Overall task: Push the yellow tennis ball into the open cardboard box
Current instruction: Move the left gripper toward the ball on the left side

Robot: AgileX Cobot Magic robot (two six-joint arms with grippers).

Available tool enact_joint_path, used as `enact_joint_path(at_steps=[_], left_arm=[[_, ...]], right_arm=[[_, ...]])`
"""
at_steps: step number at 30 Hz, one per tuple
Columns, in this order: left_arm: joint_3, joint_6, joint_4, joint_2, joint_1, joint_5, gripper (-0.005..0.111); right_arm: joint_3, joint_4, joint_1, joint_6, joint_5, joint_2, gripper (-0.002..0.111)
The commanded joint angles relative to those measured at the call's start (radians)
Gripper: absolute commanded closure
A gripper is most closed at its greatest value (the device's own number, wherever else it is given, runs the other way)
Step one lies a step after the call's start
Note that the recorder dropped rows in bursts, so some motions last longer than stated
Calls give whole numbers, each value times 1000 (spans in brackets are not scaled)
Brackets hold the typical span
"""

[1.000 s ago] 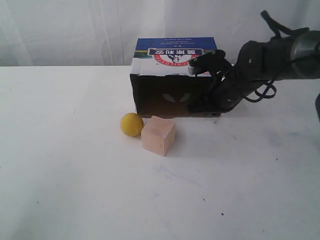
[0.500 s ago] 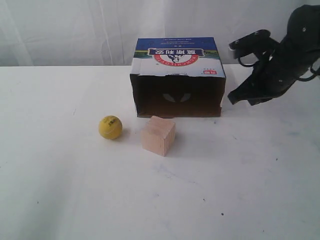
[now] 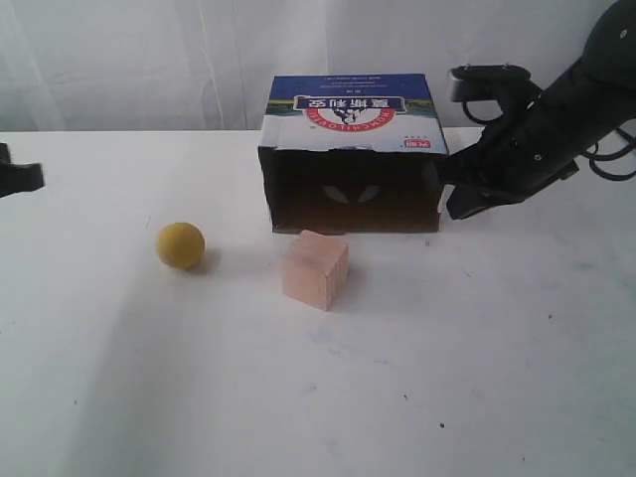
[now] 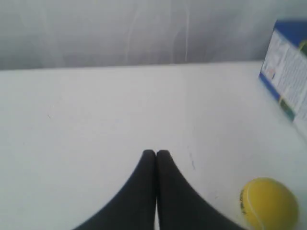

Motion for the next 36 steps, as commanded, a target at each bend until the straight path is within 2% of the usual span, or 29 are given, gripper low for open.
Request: enact_joint_path(at_steps=[1, 5, 10, 14, 17, 20, 25, 30, 36], left_arm=[[-326, -244, 139, 327, -1, 302, 107], [-444, -256, 167, 507, -3, 205, 107], [-451, -301, 392, 652, -3, -72, 107], [-475, -296, 421, 773, -3, -107, 107], [-503, -363, 569, 846, -3, -163, 107], [-508, -475, 724, 864, -3, -276, 107], [-508, -541, 740, 864, -3, -384, 107], [-508, -583, 800, 861, -3, -565, 107], [-508, -613, 803, 832, 3, -574, 107]], right_arm=[[-1, -6, -5, -16, 33, -8, 108], [-1, -6, -5, -17, 48, -8, 108], [-1, -6, -5, -29, 112, -8, 108], [-1, -4, -5, -29, 114, -8, 108], [-1, -2, -5, -29, 112, -8, 108], [-1, -2, -5, -29, 108, -8, 108], [-1, 0, -5, -29, 95, -8, 108], [1, 0, -5, -29, 65, -8, 108], [1, 0, -5, -53, 64, -8, 108]])
